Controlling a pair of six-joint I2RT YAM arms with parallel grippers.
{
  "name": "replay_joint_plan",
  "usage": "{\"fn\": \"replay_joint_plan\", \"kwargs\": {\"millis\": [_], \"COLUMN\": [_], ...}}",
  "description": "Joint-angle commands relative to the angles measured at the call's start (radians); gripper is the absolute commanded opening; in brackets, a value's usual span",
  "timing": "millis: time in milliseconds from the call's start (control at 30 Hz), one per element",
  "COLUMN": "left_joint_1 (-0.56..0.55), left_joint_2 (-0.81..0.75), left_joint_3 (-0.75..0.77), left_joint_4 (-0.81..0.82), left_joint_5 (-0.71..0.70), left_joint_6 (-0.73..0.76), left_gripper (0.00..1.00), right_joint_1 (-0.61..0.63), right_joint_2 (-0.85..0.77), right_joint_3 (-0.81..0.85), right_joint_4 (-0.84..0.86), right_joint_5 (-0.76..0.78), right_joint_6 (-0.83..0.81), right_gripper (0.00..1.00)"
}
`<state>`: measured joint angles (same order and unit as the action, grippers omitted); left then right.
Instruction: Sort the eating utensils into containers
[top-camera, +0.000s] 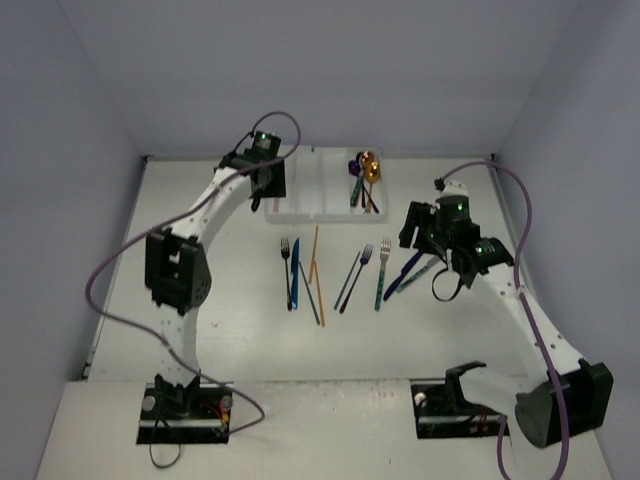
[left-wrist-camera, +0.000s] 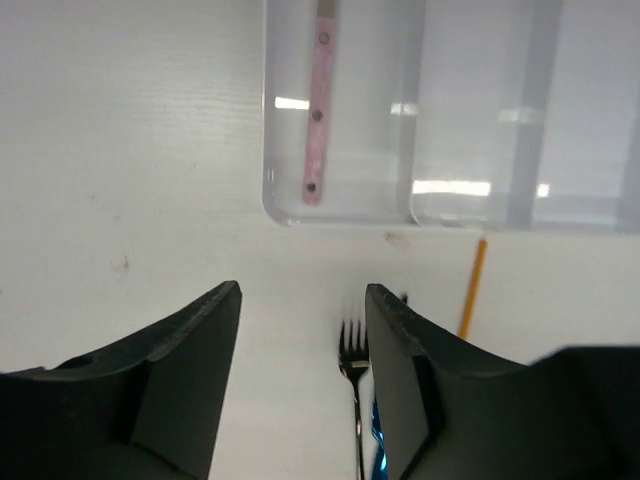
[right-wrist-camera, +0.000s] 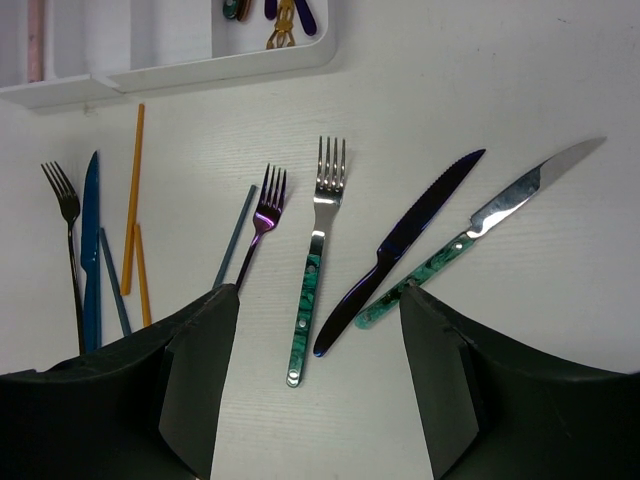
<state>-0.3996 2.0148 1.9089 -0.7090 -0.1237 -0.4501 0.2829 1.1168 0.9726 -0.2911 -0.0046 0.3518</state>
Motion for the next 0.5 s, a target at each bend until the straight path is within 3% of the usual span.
{"fn": "replay_joint_plan", "kwargs": {"millis": [0,167,367,467], "left_joint_1": [-0.064,-0.114,-0.147,-0.149], "left_joint_2": [-0.192,-0.277,-0.268,-0.242], "left_joint_3": [-0.2,-0.409,-0.536,-0.558], "left_joint_4": [0.015,0.021,0.054,0.077], "left_joint_5": [0.0,0.04,0.06,0.064], "left_joint_6": [-0.144,-0.246,-0.316,-0.328], "left_gripper": [0.58,0.66,0.66,0.61], "right_joint_1": [0.006,0.006,0.007,0.007], "right_joint_2": [-0.062,-0.097,-0.131,-0.143], "right_joint_3": [-0.001,-0.03,-0.063,-0.072], "right_joint_4": [0.011,0.002,-0.003,-0.006], "right_joint_5": [-0.015,-0.025,-0.034,-0.039], "right_joint_6": [-0.025,-0.029,-0.02,-0.018], "right_gripper": [0.63,0.64,0.64,0.64]}}
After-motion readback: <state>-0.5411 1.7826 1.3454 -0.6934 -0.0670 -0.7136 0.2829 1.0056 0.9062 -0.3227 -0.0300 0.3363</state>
